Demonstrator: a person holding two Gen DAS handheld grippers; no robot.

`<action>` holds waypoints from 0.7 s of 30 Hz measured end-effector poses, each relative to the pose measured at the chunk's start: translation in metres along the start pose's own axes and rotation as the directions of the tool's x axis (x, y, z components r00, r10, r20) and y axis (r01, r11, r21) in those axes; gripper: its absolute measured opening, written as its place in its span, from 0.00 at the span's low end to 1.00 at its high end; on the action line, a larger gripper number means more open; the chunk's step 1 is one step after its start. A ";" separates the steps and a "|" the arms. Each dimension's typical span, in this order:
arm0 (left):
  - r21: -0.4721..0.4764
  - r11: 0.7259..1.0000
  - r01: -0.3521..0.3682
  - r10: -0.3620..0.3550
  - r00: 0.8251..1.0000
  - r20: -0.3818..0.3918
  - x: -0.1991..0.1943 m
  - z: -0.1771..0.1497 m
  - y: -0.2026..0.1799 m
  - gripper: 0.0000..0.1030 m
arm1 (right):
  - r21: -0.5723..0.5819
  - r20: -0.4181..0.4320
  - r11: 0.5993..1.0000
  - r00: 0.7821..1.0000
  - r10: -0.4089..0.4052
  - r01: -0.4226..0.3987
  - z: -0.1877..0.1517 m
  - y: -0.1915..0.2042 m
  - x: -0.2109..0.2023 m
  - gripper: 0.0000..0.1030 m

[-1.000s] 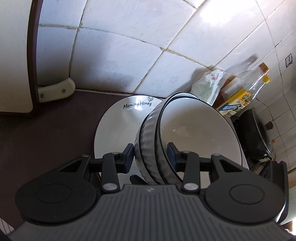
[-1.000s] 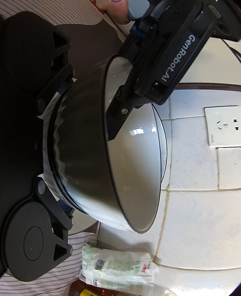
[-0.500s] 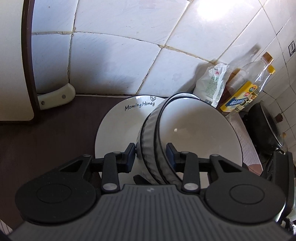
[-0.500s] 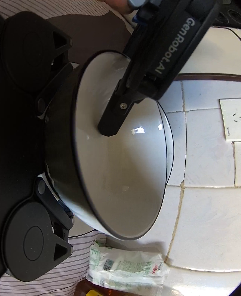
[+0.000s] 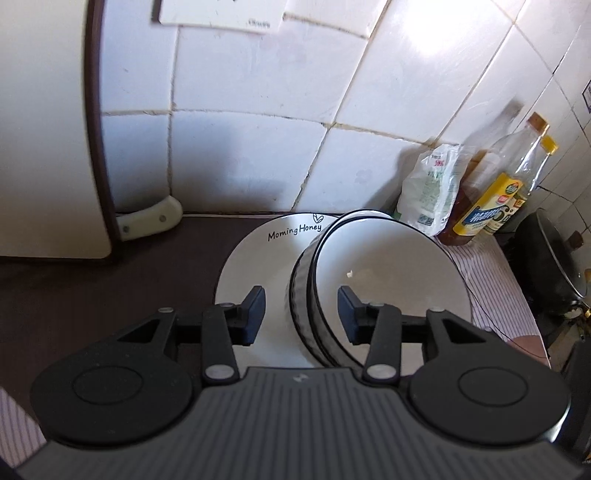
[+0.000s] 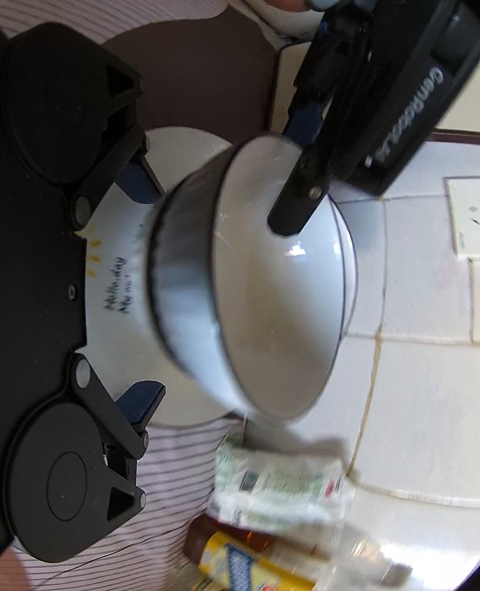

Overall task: Organize plates and bowls
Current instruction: 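Open both grippers and pull back from the bowls on the plates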

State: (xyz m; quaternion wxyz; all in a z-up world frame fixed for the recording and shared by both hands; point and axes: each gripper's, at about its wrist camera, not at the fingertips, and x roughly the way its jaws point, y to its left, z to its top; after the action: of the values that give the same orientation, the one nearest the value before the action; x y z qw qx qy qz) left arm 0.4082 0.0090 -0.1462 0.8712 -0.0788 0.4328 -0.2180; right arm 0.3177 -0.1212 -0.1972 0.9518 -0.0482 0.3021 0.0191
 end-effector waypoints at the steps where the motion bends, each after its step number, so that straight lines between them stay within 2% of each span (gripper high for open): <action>1: -0.008 1.000 -0.017 0.018 1.000 0.017 -0.007 -0.001 0.000 0.42 | 0.011 0.011 1.000 1.000 0.005 -0.006 -0.001 0.000 -0.007 1.00; 6: -0.034 0.999 -0.035 0.037 0.997 0.070 -0.039 -0.001 -0.006 0.45 | 0.073 0.056 0.997 0.998 0.015 -0.019 -0.003 0.007 -0.038 1.00; 10: -0.053 0.998 -0.042 0.047 0.995 0.093 -0.070 -0.005 -0.012 0.50 | 0.090 0.078 0.996 0.996 -0.030 0.023 0.000 -0.015 -0.054 1.00; 13: -0.042 0.996 -0.078 0.081 0.992 0.092 -0.094 -0.009 -0.020 0.52 | 0.118 0.106 0.993 0.993 -0.042 0.030 0.003 -0.031 -0.062 1.00; 21: -0.014 0.988 -0.151 0.152 0.981 0.117 -0.165 -0.029 -0.038 0.59 | 0.181 0.134 0.982 0.988 -0.077 0.052 0.005 -0.033 -0.130 1.00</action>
State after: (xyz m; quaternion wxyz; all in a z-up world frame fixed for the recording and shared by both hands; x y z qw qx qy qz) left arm 0.2860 0.0501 -0.0326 0.9091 -0.0605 0.3858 -0.1451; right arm 0.2165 -0.1540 -0.1155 0.9714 0.0284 0.2333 -0.0353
